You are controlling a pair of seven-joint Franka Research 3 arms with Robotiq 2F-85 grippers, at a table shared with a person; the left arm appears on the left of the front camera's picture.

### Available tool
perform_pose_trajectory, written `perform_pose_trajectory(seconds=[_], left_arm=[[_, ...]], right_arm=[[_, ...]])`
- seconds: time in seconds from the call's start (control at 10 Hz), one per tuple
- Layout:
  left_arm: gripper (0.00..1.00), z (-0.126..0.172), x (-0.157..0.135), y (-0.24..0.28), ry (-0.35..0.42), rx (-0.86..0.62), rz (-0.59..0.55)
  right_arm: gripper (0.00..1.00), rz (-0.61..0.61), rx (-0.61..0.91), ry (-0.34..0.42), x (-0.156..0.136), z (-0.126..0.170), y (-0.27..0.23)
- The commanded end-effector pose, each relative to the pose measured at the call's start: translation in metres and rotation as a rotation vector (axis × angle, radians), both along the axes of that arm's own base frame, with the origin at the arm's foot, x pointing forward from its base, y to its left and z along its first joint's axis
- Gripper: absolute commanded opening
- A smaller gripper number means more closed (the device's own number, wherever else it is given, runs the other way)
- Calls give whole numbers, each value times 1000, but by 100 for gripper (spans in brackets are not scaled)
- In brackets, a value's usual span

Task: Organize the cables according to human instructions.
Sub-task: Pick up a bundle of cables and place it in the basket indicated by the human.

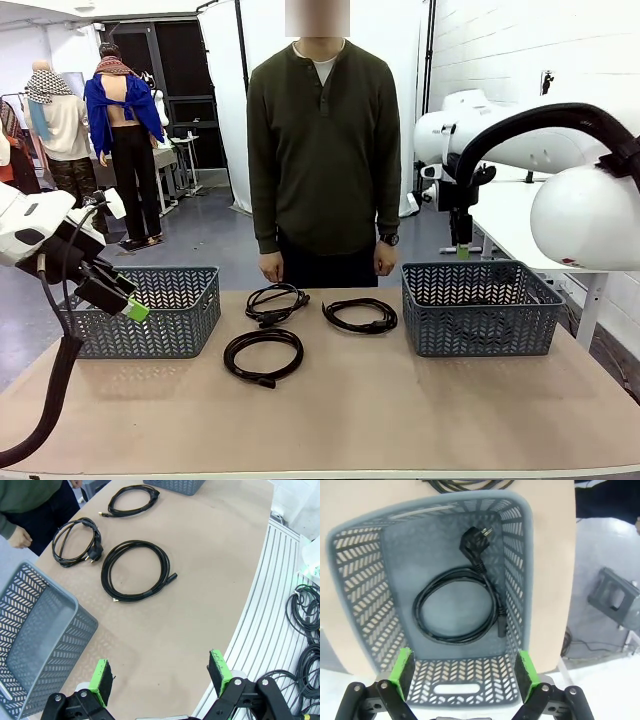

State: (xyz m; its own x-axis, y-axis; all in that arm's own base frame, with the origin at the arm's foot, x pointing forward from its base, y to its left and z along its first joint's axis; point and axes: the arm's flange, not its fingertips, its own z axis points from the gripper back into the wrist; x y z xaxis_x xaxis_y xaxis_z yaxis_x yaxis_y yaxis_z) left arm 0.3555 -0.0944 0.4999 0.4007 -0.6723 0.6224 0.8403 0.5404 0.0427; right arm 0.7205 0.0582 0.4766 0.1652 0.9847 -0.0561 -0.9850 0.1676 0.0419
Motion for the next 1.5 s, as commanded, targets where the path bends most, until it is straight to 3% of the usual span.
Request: perform_pose_trajectory(seconds=[0.0, 0.3, 0.7, 1.4], left_arm=[[100, -1, 1, 2, 2, -16, -15], [100, -1, 1, 2, 2, -16, -15], [100, -1, 1, 2, 2, -16, -15], [100, -1, 1, 2, 2, -16, -15]], right_arm=[[100, -57, 34, 37, -35, 19, 10], [100, -121, 99, 14, -89, 32, 32], [100, -185, 172, -125, -158, 27, 64], [100, -75, 260, -170, -234, -12, 121]])
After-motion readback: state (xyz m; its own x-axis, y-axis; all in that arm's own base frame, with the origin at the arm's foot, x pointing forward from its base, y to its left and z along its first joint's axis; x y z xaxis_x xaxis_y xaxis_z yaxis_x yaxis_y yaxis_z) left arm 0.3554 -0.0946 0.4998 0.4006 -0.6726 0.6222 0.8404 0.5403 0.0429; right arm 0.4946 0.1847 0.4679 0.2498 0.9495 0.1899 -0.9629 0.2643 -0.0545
